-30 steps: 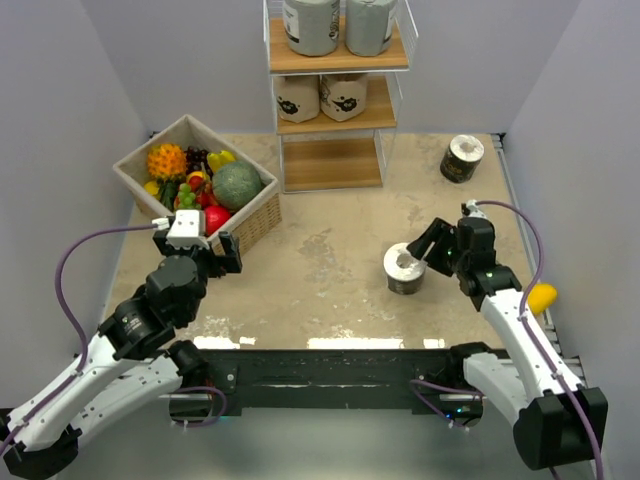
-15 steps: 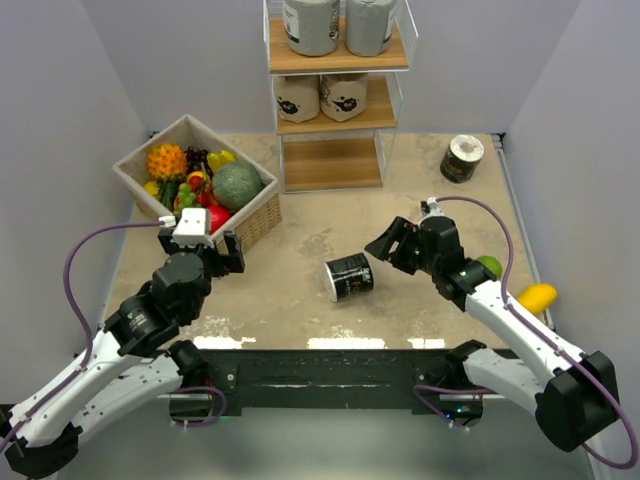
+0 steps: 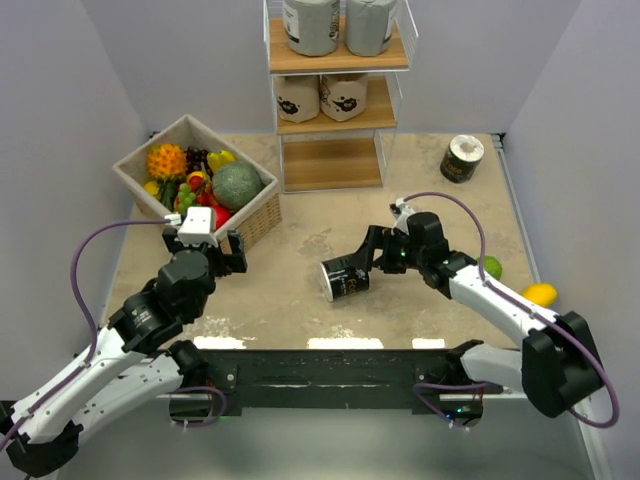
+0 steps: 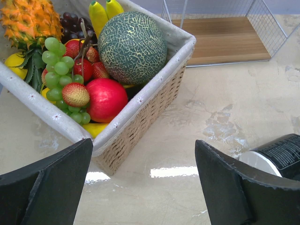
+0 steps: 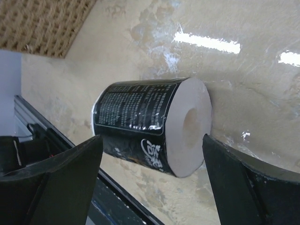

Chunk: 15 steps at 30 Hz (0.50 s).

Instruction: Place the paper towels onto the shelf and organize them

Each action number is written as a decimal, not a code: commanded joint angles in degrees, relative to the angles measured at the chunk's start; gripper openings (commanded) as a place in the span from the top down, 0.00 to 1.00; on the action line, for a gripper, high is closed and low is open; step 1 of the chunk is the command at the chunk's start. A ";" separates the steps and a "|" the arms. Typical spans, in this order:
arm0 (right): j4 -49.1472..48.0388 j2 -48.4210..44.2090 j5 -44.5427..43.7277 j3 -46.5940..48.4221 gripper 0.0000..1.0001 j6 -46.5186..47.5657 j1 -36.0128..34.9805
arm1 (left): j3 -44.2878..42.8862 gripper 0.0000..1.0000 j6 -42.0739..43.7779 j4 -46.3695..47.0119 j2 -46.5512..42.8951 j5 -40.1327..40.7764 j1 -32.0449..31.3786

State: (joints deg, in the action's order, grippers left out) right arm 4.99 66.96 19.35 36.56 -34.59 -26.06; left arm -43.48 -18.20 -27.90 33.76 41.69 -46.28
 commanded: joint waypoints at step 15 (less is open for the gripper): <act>-22.48 11.53 22.13 -4.56 0.37 4.53 0.58 | -0.55 0.06 0.53 1.53 3.16 1.72 -0.12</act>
State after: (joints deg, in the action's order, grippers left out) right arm -10.31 78.13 36.64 32.47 -31.35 -25.50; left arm -43.48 -18.22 -27.90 36.27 41.80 -46.28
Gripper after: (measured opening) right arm 0.682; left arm 0.942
